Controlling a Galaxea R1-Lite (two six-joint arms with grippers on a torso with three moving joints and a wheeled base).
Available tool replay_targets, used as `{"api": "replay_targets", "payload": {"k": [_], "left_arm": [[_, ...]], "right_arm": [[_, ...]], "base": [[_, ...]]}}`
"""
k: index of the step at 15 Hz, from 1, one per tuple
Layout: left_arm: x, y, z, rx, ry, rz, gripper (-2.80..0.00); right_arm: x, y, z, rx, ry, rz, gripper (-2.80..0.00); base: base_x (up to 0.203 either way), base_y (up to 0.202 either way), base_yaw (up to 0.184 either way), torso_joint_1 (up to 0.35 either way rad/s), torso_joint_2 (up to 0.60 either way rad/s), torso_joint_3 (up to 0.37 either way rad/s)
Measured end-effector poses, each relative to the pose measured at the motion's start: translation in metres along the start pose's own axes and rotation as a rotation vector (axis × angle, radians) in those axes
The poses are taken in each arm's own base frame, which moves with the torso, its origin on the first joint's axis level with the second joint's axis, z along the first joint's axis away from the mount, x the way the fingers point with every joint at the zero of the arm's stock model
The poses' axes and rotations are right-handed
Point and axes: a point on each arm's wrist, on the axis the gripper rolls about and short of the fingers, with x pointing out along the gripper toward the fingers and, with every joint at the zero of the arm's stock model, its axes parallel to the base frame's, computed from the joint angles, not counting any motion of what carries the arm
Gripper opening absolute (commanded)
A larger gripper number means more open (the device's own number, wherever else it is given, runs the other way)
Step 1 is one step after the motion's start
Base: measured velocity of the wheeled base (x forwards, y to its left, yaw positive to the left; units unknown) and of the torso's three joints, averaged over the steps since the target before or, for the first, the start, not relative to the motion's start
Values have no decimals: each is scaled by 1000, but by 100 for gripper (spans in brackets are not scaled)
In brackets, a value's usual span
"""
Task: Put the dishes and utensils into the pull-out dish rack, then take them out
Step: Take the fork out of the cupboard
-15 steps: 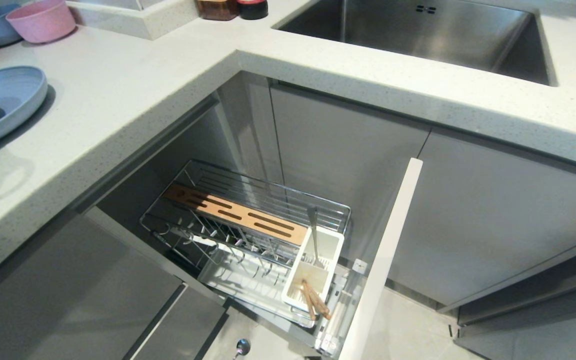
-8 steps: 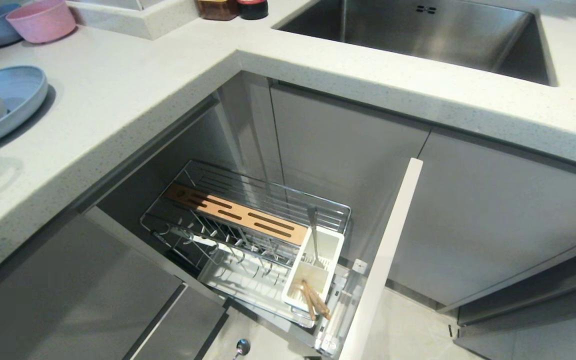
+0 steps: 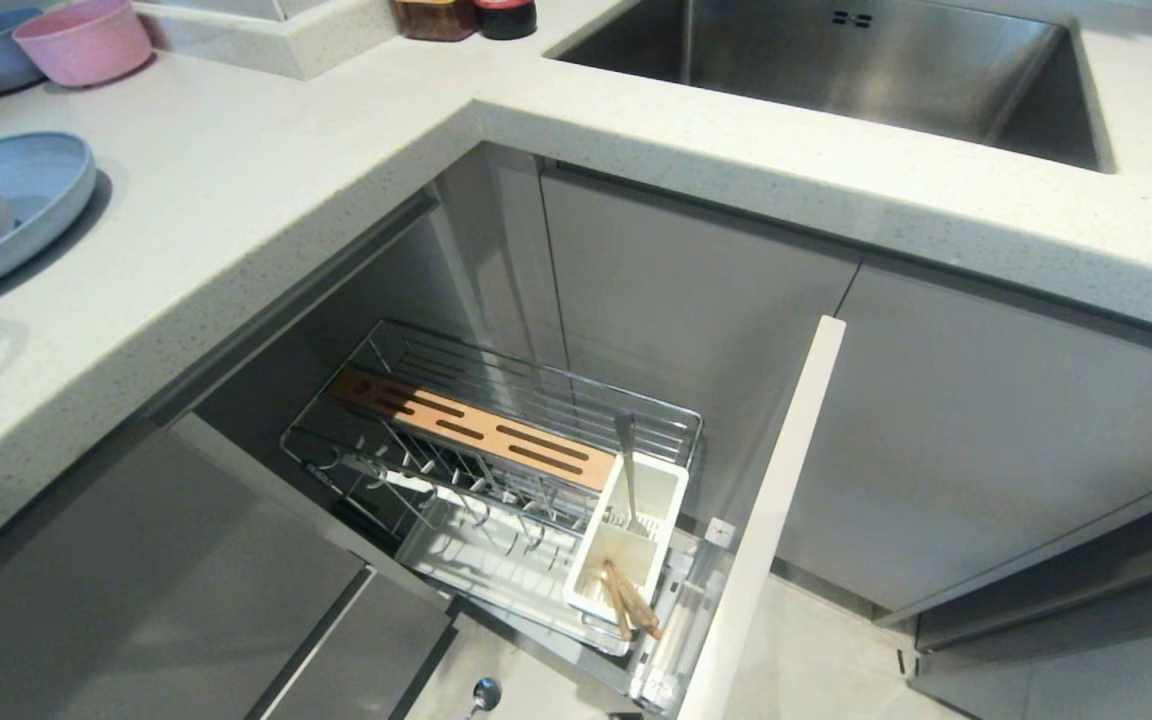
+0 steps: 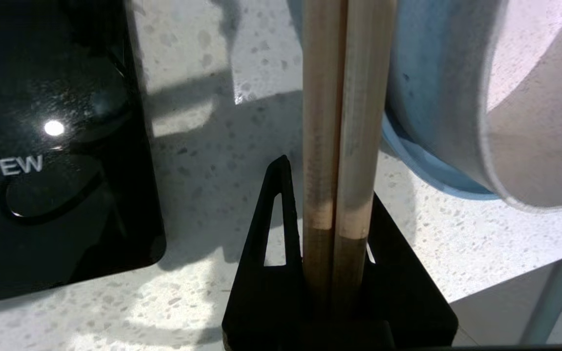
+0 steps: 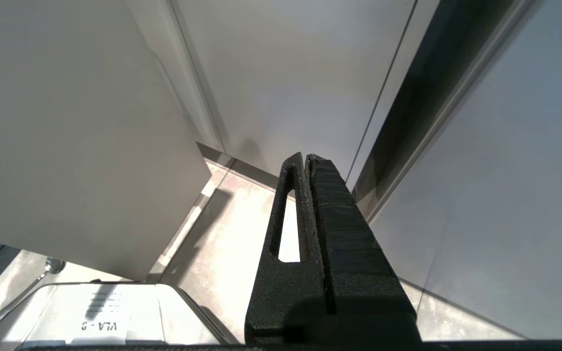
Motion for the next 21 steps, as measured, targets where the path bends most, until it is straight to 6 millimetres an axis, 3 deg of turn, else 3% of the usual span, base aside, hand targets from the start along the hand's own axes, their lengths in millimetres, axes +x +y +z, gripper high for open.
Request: {"api": "replay_targets", "payload": {"k": [9, 10, 11, 18, 21], "left_arm": [[18, 0, 10, -16, 60, -6, -280], [18, 0, 9, -16, 63, -6, -112], [18, 0, 9, -15, 65, -7, 0], [15, -1, 8, -13, 61, -13, 0], [4, -2, 1, -5, 60, -43, 0]], "right_arm": [[0, 0, 0, 0, 0, 0, -280], [0, 0, 0, 0, 0, 0, -280], [0, 0, 0, 0, 0, 0, -280], [0, 0, 0, 0, 0, 0, -280], [0, 0, 0, 0, 0, 0, -280]], "base": [[0, 0, 0, 0, 0, 0], [0, 0, 0, 0, 0, 0], [0, 0, 0, 0, 0, 0], [0, 0, 0, 0, 0, 0], [0, 0, 0, 0, 0, 0]]}}
